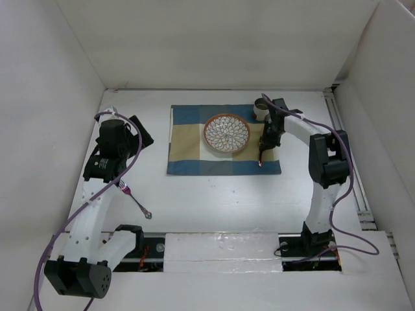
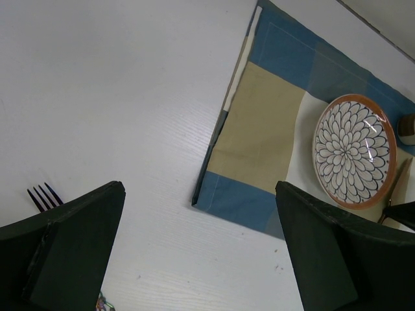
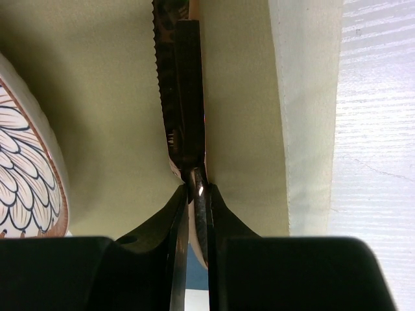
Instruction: Set the dinner table for one person
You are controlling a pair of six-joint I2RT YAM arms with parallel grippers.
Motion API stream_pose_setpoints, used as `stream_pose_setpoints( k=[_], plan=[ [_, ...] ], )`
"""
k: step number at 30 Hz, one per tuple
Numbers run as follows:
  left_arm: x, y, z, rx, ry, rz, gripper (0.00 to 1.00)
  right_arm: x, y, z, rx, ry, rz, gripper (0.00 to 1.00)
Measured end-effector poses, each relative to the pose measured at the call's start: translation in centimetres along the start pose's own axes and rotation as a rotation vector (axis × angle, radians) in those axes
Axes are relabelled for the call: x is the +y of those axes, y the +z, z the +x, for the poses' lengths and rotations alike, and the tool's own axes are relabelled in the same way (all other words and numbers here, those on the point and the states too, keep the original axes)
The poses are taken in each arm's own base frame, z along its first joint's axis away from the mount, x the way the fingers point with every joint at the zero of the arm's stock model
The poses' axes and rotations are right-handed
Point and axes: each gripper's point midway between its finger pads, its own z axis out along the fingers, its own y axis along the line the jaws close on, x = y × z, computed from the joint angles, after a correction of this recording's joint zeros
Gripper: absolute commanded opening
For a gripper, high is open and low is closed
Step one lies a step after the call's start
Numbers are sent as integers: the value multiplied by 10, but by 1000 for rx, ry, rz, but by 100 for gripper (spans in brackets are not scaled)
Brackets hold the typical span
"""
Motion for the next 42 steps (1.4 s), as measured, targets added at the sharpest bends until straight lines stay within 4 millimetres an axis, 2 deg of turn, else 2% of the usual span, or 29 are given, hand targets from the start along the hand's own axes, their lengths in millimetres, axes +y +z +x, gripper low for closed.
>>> stream_pose_setpoints(
  k=[3,4,10,12,14,15,16,17,18,19,22,24,25,29,31,37,42],
  plan=[
    [0,0,0,0,0,0,100,1,0,-1,-2,-1,-2,22],
    [0,0,0,0,0,0,100,1,0,-1,-2,-1,-3,31],
    [0,0,0,1,0,-1,100,0,-1,-4,-6,5,-21,41],
    [0,1,1,4,0,-2,100,-1,-2,-6,-11,11,-30,41],
    [1,2,1,7,1,-5,100,-1,-7,-8,-24,15,-44,44],
    [1,3,2,8,1,-7,100,0,-11,-8,-34,17,-52,49],
    [1,3,2,9,-2,-9,100,0,-17,-8,-48,19,-63,49],
    [1,4,2,10,-7,-12,100,1,-25,-8,-64,20,-76,60],
    [1,5,3,14,-13,-14,100,2,-35,-8,-86,22,-91,82],
    [1,6,4,17,-26,-16,100,3,-46,-7,-116,25,-105,98],
    [5,13,17,57,-106,-50,100,7,-86,-4,-229,3,-122,100],
    [13,20,34,111,-162,-101,100,17,-114,-3,-309,-25,-140,100],
    [17,23,43,139,-197,-133,100,29,-133,-2,-367,-50,-167,100],
    [40,27,84,253,-307,-271,100,55,-164,-1,-453,-102,-251,100],
    [51,24,101,287,-350,-332,100,59,-164,-2,-464,-110,-271,100],
    [86,13,149,359,-445,-515,100,62,-139,14,-395,-126,-315,100],
    [103,12,163,357,-468,-602,100,65,-135,17,-370,-130,-388,100]
  ],
)
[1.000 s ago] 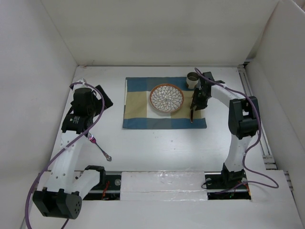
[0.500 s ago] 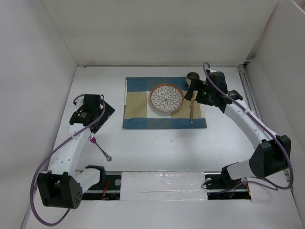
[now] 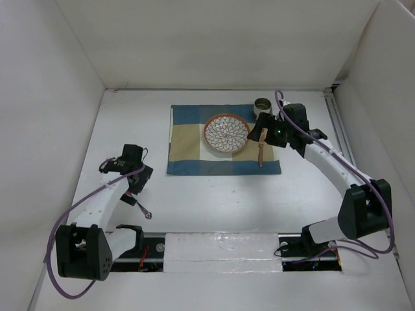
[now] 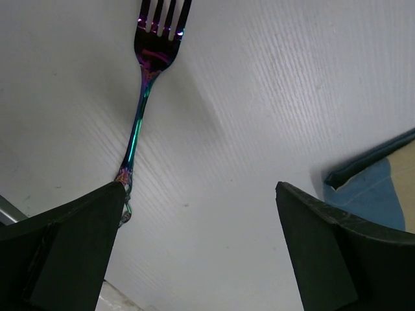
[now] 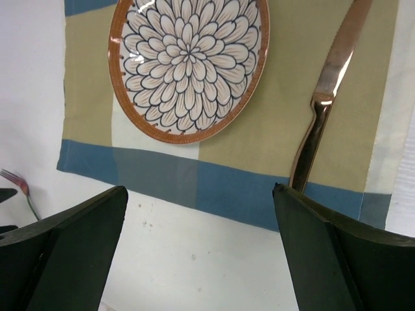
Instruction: Set the dinner table for one person
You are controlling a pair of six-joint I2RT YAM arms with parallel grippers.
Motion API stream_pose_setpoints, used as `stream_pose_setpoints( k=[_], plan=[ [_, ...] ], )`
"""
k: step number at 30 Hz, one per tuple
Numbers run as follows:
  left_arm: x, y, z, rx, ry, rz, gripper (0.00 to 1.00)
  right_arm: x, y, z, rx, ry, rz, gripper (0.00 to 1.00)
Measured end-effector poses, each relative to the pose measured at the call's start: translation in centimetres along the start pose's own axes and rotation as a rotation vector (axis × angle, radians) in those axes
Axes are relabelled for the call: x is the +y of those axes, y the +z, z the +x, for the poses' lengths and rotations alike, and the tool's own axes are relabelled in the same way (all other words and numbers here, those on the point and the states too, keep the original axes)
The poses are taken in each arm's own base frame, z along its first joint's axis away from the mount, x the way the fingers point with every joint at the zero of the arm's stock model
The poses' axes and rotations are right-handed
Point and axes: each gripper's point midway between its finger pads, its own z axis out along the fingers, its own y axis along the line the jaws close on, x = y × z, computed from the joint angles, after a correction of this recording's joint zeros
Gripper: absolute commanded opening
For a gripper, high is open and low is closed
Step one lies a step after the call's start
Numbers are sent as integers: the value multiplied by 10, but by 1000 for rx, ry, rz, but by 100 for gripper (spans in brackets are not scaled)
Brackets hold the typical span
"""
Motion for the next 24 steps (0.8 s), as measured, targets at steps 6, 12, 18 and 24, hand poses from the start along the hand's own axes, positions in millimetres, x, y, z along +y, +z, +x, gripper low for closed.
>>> stream_pose_setpoints(
  k=[6,12,18,24],
  plan=[
    [12,22,-6,-35,-13,-144,100,-12,-1,-13,-27,20,-46,100],
    [30,40,-21,-61,-32,-266,100,-22,-1,-13,-23,44,-79,100],
    [20,52,-25,-74,1,-236,91,-24,-3,-15,-22,56,-112,100],
    [16,62,-25,-95,17,-194,70,-22,-3,-12,-14,58,-134,100]
  ],
)
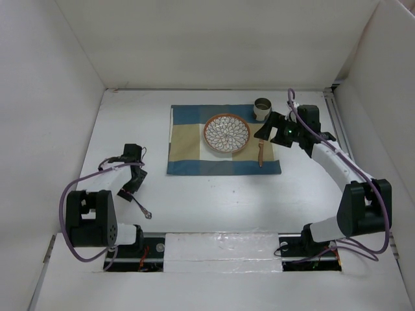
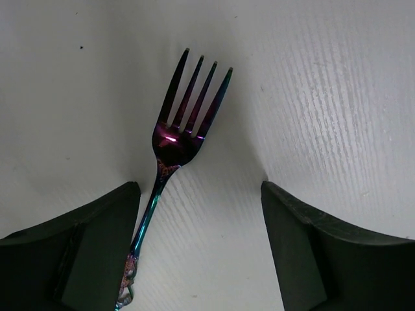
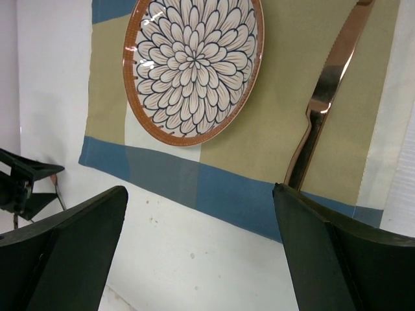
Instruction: Set the dinner table for one person
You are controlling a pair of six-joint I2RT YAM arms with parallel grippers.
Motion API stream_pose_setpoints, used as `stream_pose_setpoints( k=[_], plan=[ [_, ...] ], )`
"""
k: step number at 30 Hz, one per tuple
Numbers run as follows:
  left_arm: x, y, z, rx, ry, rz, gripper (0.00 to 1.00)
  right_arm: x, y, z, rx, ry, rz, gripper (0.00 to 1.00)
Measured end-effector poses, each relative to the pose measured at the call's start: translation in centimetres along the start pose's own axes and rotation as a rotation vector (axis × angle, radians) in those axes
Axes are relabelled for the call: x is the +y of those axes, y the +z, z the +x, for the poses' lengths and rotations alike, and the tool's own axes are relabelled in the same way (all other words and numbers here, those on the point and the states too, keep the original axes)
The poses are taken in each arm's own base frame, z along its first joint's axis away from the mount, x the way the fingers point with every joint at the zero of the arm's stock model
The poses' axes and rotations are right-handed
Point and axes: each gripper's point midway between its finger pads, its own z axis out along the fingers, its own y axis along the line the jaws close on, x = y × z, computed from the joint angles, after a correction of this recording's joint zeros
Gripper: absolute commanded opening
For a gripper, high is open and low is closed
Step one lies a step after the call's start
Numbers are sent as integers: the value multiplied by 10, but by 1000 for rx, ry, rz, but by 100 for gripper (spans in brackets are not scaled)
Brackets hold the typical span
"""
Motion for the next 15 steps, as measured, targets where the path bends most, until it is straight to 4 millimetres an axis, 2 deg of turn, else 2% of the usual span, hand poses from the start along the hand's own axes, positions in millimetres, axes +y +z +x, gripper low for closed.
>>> stream_pose_setpoints(
  k=[1,2,4,6,9,10,12,14,15],
  plan=[
    [-2,1,0,-4,-3,8,56,0,0,0,0,-1,-1,100],
    [-3,1,-1,-9,-4,14,50,0,0,0,-1,-1,-4,100],
    [-4,2,-3,-20,1,18,44,1,0,0,-3,-4,-9,100],
    [-5,3,-4,-27,3,22,44,2,0,-1,-5,-5,-12,100],
    [-7,4,-6,-40,-1,35,35,3,-1,-2,-11,-8,-14,100],
    [-8,5,-7,-45,-1,40,23,4,-2,-3,-15,-10,-16,100],
    [-10,5,-9,-56,-3,51,15,6,-4,-4,-21,-13,-19,100],
    [-16,7,-11,-65,-9,68,0,7,-4,-5,-26,-17,-22,100],
    [-19,7,-12,-70,-12,78,0,7,-4,-6,-27,-17,-22,100]
  ],
)
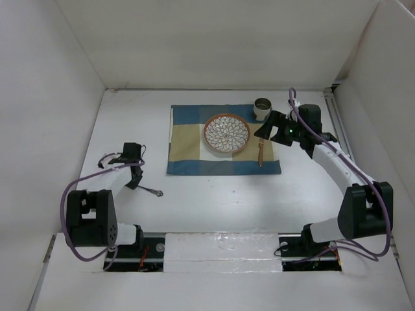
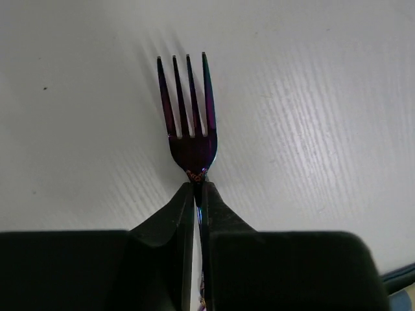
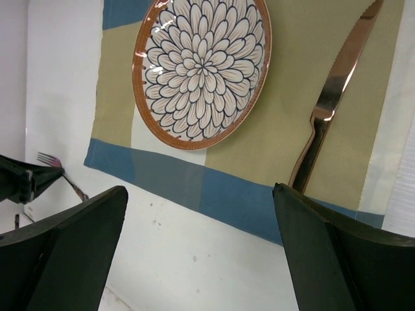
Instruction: Set the dinner table for one person
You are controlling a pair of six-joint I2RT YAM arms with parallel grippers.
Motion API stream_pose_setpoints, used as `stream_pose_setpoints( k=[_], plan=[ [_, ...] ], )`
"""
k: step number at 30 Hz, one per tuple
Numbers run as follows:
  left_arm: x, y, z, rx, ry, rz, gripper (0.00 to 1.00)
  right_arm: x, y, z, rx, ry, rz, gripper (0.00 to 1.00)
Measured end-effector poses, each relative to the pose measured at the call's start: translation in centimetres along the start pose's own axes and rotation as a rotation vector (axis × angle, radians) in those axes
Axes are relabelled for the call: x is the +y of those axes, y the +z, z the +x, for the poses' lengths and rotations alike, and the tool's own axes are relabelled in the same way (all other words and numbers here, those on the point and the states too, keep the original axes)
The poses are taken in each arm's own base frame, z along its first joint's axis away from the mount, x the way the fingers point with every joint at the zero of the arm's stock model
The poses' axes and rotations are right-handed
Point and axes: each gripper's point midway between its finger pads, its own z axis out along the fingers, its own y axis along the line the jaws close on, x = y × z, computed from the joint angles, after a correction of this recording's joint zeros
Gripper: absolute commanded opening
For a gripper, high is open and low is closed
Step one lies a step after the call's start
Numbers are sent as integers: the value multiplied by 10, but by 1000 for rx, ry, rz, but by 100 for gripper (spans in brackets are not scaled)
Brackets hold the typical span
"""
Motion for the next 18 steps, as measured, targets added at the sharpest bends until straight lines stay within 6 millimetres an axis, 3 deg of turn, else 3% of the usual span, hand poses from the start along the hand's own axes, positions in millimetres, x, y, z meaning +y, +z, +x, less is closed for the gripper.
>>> stream_pose_setpoints(
  k=[10,14,18],
  plan=[
    [-21,-7,-2,9,19,51,0,-3,0,-2,-7,3,10,100],
    [-47,-39,-26,-17,47,115,0,-5,1,-2,-6,5,16,100],
    [-99,-101,-80,-117,33,318,0,-8,1,-3,-11,8,26,100]
  ],
)
